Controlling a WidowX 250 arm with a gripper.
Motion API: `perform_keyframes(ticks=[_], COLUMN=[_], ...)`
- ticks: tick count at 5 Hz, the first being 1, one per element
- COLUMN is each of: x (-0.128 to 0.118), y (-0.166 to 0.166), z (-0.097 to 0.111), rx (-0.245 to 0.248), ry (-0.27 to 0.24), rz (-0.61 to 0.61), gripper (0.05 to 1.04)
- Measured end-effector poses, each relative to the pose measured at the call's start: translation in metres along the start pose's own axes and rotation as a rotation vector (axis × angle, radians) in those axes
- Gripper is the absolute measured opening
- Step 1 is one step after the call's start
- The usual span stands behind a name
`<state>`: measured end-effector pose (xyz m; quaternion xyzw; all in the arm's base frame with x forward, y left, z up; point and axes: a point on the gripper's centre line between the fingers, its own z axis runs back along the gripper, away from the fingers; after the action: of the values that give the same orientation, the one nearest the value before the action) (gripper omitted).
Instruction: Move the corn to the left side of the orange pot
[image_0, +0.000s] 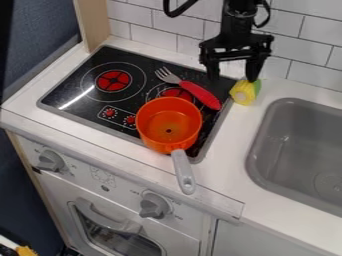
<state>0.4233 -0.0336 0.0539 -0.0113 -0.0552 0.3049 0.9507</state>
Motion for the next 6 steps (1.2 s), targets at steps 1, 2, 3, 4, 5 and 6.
perform_keyframes(ticks=[1,2,3,4,5,6], x=[-0.004,-0.004,-0.003,-0.006,-0.004,-0.003], y=[-0.010,-0.022,-0.024,-0.024,-0.024,-0.024], z=[0.002,-0.009,-0.017,-0.031,-0.030,-0.032], rx=[-0.024,-0.019,-0.007,0.014,0.019,0.006], ry=[-0.006,-0.005,0.018,0.053,0.043,0.027], rz=[-0.069,-0.116,-0.133,-0.134,-0.122,-0.097], gripper=[1.000,1.000,1.000,0.958,0.827,0.826])
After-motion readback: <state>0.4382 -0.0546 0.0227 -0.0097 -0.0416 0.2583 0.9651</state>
